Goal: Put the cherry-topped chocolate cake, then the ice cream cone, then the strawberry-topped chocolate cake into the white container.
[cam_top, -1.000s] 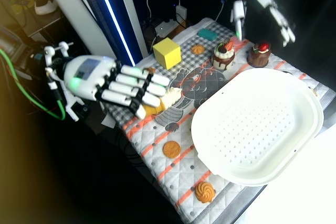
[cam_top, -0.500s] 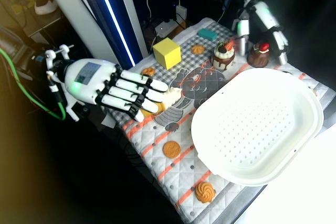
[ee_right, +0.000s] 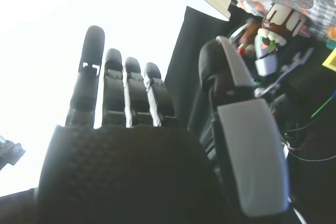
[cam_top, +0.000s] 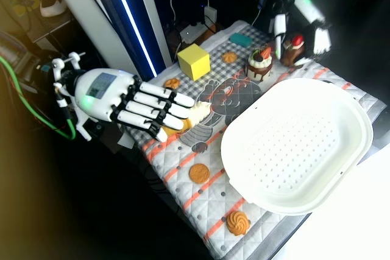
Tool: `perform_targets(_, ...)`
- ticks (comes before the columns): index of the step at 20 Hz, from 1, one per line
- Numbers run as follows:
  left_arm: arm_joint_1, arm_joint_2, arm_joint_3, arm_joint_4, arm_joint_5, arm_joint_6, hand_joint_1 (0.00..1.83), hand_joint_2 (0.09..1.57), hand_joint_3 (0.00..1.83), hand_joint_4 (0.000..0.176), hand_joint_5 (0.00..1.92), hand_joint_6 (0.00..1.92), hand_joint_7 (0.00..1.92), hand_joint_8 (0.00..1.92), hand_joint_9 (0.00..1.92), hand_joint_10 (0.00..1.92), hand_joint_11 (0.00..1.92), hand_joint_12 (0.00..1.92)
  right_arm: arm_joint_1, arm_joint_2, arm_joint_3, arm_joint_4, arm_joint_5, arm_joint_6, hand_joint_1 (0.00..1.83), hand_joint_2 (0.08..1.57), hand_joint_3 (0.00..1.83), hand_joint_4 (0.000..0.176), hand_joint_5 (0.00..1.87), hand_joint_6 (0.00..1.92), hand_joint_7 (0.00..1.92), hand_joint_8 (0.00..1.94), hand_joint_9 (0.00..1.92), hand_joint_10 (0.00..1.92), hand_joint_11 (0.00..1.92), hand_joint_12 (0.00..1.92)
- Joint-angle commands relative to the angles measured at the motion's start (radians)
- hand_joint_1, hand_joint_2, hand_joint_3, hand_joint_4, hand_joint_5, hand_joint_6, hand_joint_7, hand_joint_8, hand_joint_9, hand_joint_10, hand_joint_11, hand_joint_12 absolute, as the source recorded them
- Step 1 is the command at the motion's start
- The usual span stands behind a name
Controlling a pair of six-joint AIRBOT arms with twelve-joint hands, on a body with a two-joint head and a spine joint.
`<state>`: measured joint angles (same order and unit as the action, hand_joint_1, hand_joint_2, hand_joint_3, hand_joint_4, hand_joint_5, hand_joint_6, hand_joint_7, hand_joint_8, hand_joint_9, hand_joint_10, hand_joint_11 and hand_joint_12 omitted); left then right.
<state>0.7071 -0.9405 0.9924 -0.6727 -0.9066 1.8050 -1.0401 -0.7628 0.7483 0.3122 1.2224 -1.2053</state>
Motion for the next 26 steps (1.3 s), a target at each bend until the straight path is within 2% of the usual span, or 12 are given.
perform_targets(1, -0.016, 0.010, 0.001, 0.037, -0.115, -0.009, 1.33, 1.20, 0.00, 0.000, 0.77, 1.17, 0.78, 1.31, 0.78, 1.48, 0.55, 1.66, 0.001, 0.004, 0.003, -0.013, 0.128, 0.004, 0.67, 1.35, 0.00, 0.000, 0.00, 0.00, 0.00, 0.00, 0.00, 0.13, 0.00, 1.20)
perform_targets(5, -0.101, -0.010, 0.023, 0.081, -0.085, -0.009, 1.36, 1.17, 0.00, 0.000, 0.81, 1.21, 0.86, 1.18, 0.79, 1.36, 0.58, 1.49, -0.001, 0.004, 0.003, -0.013, 0.133, 0.007, 0.68, 1.34, 0.00, 0.000, 0.03, 0.01, 0.01, 0.00, 0.01, 0.17, 0.00, 1.39)
perform_targets(10, -0.275, -0.126, 0.172, 0.101, 0.134, 0.007, 1.34, 1.20, 0.00, 0.000, 0.84, 1.18, 0.78, 1.31, 0.68, 1.52, 0.46, 1.76, -0.003, 0.003, 0.004, -0.013, 0.133, 0.007, 0.66, 1.34, 0.00, 0.000, 0.00, 0.00, 0.00, 0.00, 0.01, 0.14, 0.00, 0.94)
perform_targets(14, -0.373, -0.243, 0.289, 0.000, 0.306, 0.189, 1.19, 1.23, 0.00, 0.000, 0.86, 1.27, 0.67, 1.40, 0.50, 1.37, 0.36, 1.82, -0.007, 0.002, 0.007, -0.013, 0.132, 0.007, 0.64, 1.34, 0.00, 0.000, 0.00, 0.00, 0.00, 0.00, 0.02, 0.13, 0.00, 1.09)
perform_targets(17, -0.398, -0.317, 0.381, -0.093, 0.390, 0.285, 1.33, 1.22, 0.00, 0.000, 0.74, 1.33, 0.75, 1.29, 0.70, 1.51, 0.45, 1.69, -0.011, -0.002, 0.013, -0.013, 0.132, 0.011, 0.65, 1.35, 0.00, 0.000, 0.00, 0.00, 0.00, 0.00, 0.02, 0.14, 0.00, 1.17)
perform_targets(18, -0.400, -0.332, 0.399, -0.127, 0.407, 0.322, 1.18, 1.24, 0.00, 0.000, 0.71, 1.35, 0.76, 1.37, 0.61, 1.28, 0.38, 1.72, -0.011, -0.002, 0.014, -0.013, 0.132, 0.013, 0.67, 1.34, 0.00, 0.000, 0.00, 0.00, 0.00, 0.00, 0.03, 0.14, 0.00, 1.19)
perform_targets(20, -0.400, -0.351, 0.417, -0.177, 0.423, 0.395, 1.14, 1.29, 0.00, 0.000, 0.60, 1.43, 0.74, 1.50, 0.51, 1.34, 0.32, 1.88, -0.012, -0.003, 0.014, -0.013, 0.132, 0.014, 0.63, 1.33, 0.00, 0.000, 0.01, 0.00, 0.02, 0.01, 0.05, 0.16, 0.00, 1.25)
perform_targets(22, -0.398, -0.356, 0.420, -0.189, 0.425, 0.414, 1.06, 1.17, 0.00, 0.000, 0.30, 0.67, 0.35, 0.63, 0.25, 0.99, 0.08, 1.72, -0.014, -0.003, 0.014, -0.013, 0.133, 0.018, 0.62, 1.32, 0.00, 0.000, 0.00, 0.00, 0.03, 0.01, 0.07, 0.19, 0.00, 1.38)
perform_targets(23, -0.395, -0.356, 0.420, -0.190, 0.425, 0.414, 0.99, 1.14, 0.00, 0.004, 0.18, 0.63, 0.22, 0.48, 0.08, 1.02, 0.02, 1.77, -0.014, -0.003, 0.014, -0.013, 0.133, 0.019, 0.61, 1.32, 0.00, 0.000, 0.00, 0.00, 0.04, 0.00, 0.07, 0.20, 0.00, 1.34)
perform_targets(24, -0.393, -0.355, 0.419, -0.191, 0.425, 0.414, 0.94, 1.12, 0.00, 0.046, 0.11, 0.61, 0.15, 0.34, 0.02, 0.80, 0.00, 1.68, -0.015, -0.003, 0.014, -0.013, 0.133, 0.021, 0.60, 1.32, 0.00, 0.000, 0.00, 0.00, 0.05, 0.01, 0.08, 0.21, 0.00, 1.34)
perform_targets(25, -0.391, -0.353, 0.417, -0.194, 0.424, 0.414, 0.80, 1.12, 0.00, 0.125, 0.02, 0.39, 0.03, 0.13, 0.00, 0.25, 0.00, 1.33, -0.015, -0.003, 0.014, -0.013, 0.133, 0.022, 0.59, 1.32, 0.00, 0.000, 0.00, 0.00, 0.03, 0.00, 0.07, 0.20, 0.00, 1.31)
perform_targets(26, -0.389, -0.348, 0.412, -0.194, 0.418, 0.414, 0.73, 1.11, 0.00, 0.155, 0.05, 0.11, 0.00, 0.03, 0.00, 0.05, 0.00, 0.95, -0.015, -0.003, 0.014, -0.013, 0.133, 0.023, 0.60, 1.32, 0.00, 0.000, 0.01, 0.00, 0.03, 0.00, 0.07, 0.21, 0.00, 1.33)
